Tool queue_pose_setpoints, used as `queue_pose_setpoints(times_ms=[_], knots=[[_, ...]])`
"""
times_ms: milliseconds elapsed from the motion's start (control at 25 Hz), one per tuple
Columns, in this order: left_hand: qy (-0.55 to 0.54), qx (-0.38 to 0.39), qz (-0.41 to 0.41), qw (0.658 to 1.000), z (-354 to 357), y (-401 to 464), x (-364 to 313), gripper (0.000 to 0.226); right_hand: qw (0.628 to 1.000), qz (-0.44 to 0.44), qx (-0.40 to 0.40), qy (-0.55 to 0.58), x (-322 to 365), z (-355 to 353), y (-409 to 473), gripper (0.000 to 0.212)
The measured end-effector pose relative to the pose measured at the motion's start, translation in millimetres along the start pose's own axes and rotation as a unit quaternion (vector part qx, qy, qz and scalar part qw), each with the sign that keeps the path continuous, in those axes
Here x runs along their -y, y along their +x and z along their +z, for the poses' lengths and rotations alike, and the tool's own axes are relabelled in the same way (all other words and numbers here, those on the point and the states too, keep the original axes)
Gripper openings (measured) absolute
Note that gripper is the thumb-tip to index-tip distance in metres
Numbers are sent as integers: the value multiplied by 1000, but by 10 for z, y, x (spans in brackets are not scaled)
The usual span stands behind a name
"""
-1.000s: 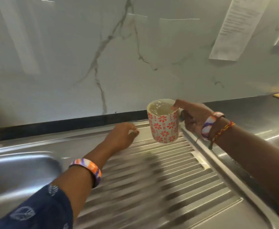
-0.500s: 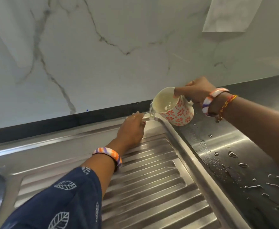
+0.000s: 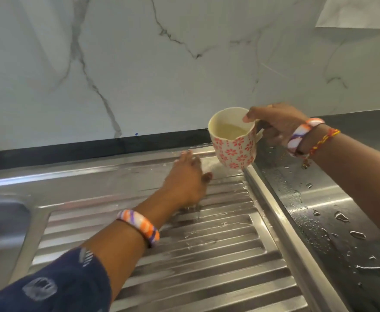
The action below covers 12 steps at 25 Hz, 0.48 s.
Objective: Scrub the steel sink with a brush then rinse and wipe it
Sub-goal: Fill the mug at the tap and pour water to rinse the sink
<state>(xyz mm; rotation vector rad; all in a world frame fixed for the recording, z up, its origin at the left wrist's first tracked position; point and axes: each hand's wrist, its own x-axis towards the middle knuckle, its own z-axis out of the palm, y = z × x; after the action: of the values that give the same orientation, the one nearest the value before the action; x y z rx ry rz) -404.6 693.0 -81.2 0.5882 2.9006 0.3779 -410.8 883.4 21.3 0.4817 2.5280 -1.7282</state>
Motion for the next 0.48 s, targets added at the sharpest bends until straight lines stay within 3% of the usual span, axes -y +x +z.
queue_pose_setpoints(times_ms=[160,360,480], knots=[[20,47,110,993,180,291,-369,69,978,-42,-90,-185,176,4,32,31],[30,30,77,996,244,500,-145,68,922,-83,-115,-361,244,209,213,32],[43,3,30,999,181,367,265,67,904,-128,-98,-396,301,474,288,34]])
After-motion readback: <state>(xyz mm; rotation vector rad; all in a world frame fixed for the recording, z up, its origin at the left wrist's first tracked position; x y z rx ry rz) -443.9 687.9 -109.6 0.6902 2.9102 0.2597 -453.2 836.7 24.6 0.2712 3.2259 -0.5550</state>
